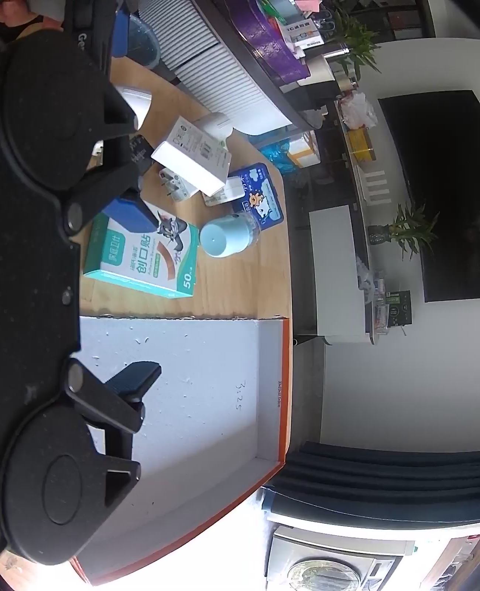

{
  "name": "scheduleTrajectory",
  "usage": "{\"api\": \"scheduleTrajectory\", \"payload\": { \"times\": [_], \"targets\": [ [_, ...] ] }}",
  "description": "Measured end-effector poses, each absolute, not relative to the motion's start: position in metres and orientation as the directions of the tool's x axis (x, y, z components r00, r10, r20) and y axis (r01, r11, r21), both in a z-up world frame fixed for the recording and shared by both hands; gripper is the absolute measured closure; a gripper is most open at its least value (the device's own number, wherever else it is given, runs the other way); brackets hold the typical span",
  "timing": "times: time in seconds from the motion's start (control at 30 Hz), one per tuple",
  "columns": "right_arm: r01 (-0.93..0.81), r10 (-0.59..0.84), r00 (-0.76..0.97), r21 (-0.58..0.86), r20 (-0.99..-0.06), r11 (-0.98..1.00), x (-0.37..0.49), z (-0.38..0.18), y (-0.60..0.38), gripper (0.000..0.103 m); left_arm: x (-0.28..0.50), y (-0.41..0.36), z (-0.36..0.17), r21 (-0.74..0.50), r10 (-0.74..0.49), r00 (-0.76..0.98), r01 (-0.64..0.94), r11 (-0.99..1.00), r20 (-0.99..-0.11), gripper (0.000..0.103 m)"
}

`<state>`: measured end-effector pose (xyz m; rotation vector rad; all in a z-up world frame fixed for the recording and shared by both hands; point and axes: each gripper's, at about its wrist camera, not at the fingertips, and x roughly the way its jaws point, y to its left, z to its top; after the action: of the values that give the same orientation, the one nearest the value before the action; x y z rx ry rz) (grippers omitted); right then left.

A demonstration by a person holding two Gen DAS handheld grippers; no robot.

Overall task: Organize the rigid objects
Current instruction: 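Move the left tool to the white plug adapter while the right tool approaches the green bandage box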

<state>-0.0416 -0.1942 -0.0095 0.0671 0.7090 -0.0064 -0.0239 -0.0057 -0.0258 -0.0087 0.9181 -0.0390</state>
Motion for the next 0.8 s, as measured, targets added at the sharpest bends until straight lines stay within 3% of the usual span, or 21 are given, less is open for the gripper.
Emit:
{"api": "scheduleTrajectory", "payload": {
  "times": [0.8],
  "targets": [
    [0.015,0.034,0.760,0.071,-0.650,0.997,-0.043,-0.010,-0.193,0.013,-0.024,-0.009,-0.031,-0.025,-0.043,0.597,0.039,0.999,-0.801,0.000]
  ]
}}
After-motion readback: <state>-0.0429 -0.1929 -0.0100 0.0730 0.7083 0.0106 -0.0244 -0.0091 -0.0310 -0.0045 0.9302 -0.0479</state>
